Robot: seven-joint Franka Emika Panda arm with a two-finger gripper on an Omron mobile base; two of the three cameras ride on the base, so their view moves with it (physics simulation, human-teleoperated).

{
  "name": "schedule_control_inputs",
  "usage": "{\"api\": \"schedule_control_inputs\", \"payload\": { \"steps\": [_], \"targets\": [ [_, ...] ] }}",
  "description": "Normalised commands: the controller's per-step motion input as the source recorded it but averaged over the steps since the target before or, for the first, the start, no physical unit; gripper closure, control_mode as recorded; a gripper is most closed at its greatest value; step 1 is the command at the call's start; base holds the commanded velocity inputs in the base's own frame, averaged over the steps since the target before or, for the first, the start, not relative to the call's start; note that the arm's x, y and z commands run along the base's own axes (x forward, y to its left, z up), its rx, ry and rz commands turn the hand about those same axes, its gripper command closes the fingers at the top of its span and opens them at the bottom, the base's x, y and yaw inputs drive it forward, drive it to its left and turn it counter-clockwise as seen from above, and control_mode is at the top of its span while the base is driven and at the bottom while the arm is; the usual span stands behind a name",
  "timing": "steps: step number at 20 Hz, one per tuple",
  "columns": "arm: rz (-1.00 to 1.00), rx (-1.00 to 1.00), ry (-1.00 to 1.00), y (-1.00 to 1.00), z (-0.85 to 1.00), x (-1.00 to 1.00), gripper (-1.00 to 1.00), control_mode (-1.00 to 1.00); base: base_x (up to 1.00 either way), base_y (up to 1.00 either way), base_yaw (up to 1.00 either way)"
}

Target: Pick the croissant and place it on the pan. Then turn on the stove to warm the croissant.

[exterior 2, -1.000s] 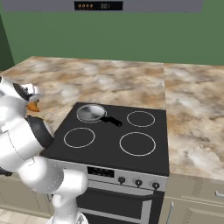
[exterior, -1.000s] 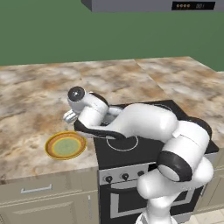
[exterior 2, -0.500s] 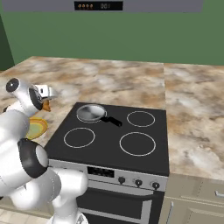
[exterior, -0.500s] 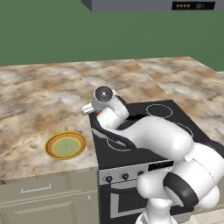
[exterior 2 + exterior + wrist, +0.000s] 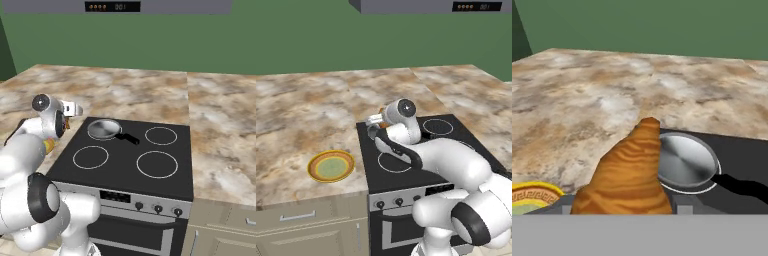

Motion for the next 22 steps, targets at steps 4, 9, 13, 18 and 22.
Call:
{"api": "schedule_control_inputs", "payload": {
  "steps": [4,9,13,18,22],
  "targets": [
    [0.0,0.2,0.0,-0.42,0.18,0.23,1.0,-1.0,0.0,0.0,0.0],
    [0.0,0.15,0.01,-0.3,0.09,0.35,1.0,-1.0,0.0,0.0,0.0],
    [0.0,0.08,0.03,-0.16,0.01,0.44,1.0,-1.0,0.0,0.0,0.0],
    [-0.03,0.01,0.08,-0.07,-0.01,0.36,1.0,-1.0,0.0,0.0,0.0],
    [-0.04,0.0,0.15,-0.01,-0.02,0.23,1.0,-1.0,0.0,0.0,0.0]
  ]
}}
